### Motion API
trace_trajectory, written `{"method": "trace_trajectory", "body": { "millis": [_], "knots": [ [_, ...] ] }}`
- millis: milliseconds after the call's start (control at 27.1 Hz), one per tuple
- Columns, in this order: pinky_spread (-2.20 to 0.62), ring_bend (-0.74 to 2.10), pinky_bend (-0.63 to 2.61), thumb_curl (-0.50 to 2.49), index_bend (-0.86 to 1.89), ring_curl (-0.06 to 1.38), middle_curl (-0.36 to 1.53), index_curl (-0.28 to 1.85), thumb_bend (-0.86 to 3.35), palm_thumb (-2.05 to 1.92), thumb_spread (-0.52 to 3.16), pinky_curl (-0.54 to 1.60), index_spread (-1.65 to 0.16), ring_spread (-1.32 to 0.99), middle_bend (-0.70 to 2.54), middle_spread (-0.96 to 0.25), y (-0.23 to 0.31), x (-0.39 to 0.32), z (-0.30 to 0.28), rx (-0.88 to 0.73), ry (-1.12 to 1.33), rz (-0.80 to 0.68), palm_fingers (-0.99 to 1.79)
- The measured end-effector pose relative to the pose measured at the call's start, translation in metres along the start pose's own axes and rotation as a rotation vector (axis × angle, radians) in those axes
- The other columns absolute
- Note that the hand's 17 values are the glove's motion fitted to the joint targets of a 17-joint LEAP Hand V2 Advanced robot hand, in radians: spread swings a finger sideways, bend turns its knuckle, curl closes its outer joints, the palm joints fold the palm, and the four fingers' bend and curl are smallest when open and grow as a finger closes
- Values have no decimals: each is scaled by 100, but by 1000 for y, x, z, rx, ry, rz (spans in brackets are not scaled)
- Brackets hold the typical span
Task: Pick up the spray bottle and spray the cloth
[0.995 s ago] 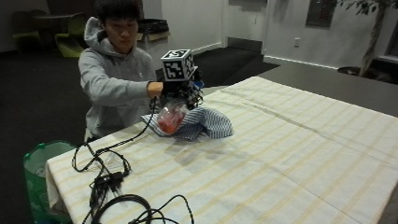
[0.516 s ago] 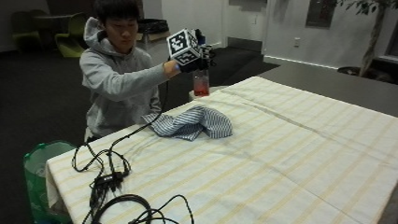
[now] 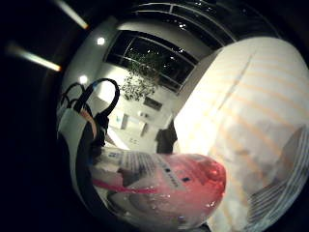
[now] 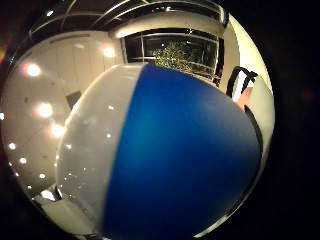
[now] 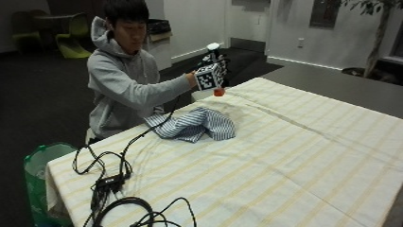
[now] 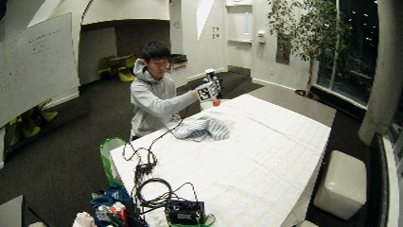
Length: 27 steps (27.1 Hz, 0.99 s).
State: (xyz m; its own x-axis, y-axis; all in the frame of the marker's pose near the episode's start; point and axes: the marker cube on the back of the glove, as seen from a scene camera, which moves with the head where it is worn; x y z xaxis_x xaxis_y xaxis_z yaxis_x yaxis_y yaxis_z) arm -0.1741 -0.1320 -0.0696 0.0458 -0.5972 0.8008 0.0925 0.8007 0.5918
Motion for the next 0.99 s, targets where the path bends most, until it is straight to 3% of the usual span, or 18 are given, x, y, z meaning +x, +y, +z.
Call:
{"method": "trace_trajectory", "body": {
  "millis": [111,258,553,811,995],
  "knots": [
    [-29,58,35,74,36,45,48,55,-3,102,3,39,-22,-19,59,-11,3,36,12,-48,59,33,137],
    [-29,58,35,74,36,45,48,55,-4,102,3,39,-22,-18,58,-11,24,86,11,-271,269,52,137],
    [-30,56,36,74,35,44,48,55,-3,102,4,39,-21,-18,57,-11,9,95,52,-128,160,71,136],
    [-29,53,38,74,33,43,48,55,-4,102,6,39,-21,-18,55,-11,30,95,46,-362,237,69,133],
    [-24,48,43,72,15,42,45,50,-4,101,20,40,-25,-18,45,-13,28,81,38,-452,253,40,105]
  ]
}}
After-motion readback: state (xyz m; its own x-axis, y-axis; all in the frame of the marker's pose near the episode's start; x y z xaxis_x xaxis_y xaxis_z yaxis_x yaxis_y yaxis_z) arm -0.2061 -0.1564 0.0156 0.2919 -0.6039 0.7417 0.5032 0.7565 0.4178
